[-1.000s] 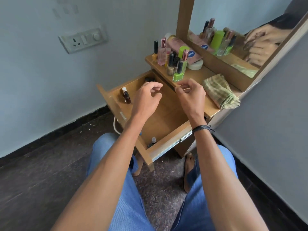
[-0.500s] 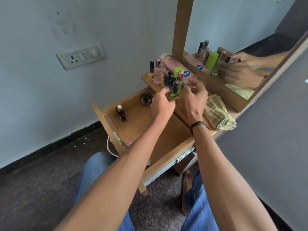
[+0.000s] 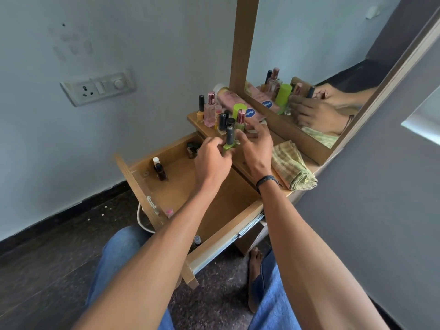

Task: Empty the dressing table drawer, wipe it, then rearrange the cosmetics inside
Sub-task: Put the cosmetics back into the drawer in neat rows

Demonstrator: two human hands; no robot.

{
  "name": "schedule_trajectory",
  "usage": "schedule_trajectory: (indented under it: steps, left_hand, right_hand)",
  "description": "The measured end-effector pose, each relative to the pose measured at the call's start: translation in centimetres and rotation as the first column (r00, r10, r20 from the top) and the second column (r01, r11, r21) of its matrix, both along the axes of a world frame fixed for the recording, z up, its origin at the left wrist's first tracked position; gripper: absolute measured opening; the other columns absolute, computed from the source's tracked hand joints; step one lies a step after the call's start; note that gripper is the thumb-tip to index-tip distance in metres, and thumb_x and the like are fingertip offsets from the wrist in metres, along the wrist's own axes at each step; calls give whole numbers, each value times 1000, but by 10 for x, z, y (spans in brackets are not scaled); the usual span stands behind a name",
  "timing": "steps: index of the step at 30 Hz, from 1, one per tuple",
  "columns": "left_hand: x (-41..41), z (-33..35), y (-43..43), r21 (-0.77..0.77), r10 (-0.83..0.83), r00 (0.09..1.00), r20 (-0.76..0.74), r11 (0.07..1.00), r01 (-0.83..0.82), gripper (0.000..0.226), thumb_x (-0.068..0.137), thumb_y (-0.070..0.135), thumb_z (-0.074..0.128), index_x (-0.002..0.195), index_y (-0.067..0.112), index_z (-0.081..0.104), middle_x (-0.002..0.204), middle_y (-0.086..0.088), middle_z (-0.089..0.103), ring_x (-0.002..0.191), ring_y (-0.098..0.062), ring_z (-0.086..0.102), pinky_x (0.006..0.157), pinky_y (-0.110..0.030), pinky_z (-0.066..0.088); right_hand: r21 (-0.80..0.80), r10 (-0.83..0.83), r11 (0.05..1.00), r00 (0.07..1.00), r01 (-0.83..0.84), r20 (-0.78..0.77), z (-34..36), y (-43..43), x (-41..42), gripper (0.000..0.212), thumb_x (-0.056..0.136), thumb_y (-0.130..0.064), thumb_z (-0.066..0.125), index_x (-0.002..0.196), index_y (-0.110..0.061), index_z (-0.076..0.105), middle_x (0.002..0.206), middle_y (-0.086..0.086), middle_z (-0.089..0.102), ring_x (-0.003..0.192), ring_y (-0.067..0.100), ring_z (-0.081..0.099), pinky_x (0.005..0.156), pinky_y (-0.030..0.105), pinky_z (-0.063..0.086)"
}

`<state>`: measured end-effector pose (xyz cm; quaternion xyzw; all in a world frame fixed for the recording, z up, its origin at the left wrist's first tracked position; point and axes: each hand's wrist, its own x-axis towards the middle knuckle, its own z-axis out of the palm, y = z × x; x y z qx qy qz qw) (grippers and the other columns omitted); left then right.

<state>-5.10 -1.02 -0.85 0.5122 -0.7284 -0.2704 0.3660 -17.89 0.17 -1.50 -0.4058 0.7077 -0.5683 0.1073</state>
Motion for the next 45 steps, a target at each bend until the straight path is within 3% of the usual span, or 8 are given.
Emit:
schedule_trajectory:
  steps: [3, 8, 10, 13, 23, 29, 36, 45]
  left_hand:
    - [24, 2, 10, -40, 8, 1000, -14, 999, -8, 21, 90, 32, 74, 101, 15, 70, 104, 4, 64, 83, -14, 64, 61, -25, 41]
    - [78, 5, 26, -59, 76, 997, -29, 995, -77, 22, 87, 37, 75, 98, 18, 69, 88, 8, 67, 69, -2, 62, 52, -18, 38]
    - [101, 4, 30, -40, 123, 992, -43, 991, -124, 19, 86, 36, 76, 92, 21, 66, 82, 8, 69, 69, -4, 63, 52, -21, 43]
    - [128, 2, 32, -1, 177, 981, -73, 984, -178, 19, 84, 33, 77, 94, 19, 69, 82, 4, 70, 71, -8, 66, 58, -28, 52]
    - [179, -3, 34, 123, 295, 940, -173, 953, -277, 15, 80, 28, 78, 90, 19, 70, 80, 7, 73, 73, -2, 68, 66, -26, 54]
    - [190, -2, 27, 187, 387, 890, -243, 918, -349, 17, 80, 31, 79, 90, 20, 71, 77, 11, 71, 71, -1, 67, 70, -30, 56]
    - [194, -9, 14, 230, 420, 871, -256, 901, -367, 20, 81, 32, 79, 95, 20, 71, 76, 14, 71, 74, -2, 69, 78, -39, 60]
    - [182, -18, 9, 159, 240, 969, -61, 961, -228, 19, 79, 33, 76, 95, 26, 70, 89, 10, 72, 82, -11, 69, 78, -39, 58]
  right_hand:
    - [18, 1, 1000, 999, -1, -45, -1, 0, 0, 43, 90, -34, 75, 131, -24, 66, 116, -3, 65, 96, 4, 60, 76, 16, 46]
    - [9, -13, 1000, 1000, 13, -24, -2, -1, 0, 37, 87, -33, 77, 120, -21, 68, 113, -5, 68, 96, 6, 64, 83, 28, 56]
    - [-2, -17, 1000, 1000, 17, 3, -1, -1, 1, 34, 84, -33, 78, 114, -21, 67, 109, -8, 69, 96, 8, 65, 84, 32, 57]
    - [-6, -13, 1000, 999, 13, 35, 0, 2, 3, 32, 83, -32, 80, 109, -19, 67, 104, -8, 70, 93, 7, 66, 81, 27, 56]
    - [-53, -8, 999, 997, 12, 77, 7, 16, 13, 25, 79, -27, 80, 97, -15, 68, 94, -1, 70, 80, 8, 62, 71, 22, 54]
    - [-46, 135, 990, 991, -136, -22, 5, 39, 53, 25, 82, -18, 82, 101, -12, 68, 100, -6, 70, 81, -5, 61, 70, 11, 48]
    - [77, 413, 908, 910, -412, -8, -19, 53, 115, 23, 83, -19, 82, 101, -19, 69, 96, -8, 70, 85, 5, 66, 74, 16, 53]
    - [303, 478, 823, 874, -481, 90, -24, 71, 102, 24, 78, -16, 86, 96, -17, 71, 93, -3, 74, 82, 8, 69, 71, 18, 54]
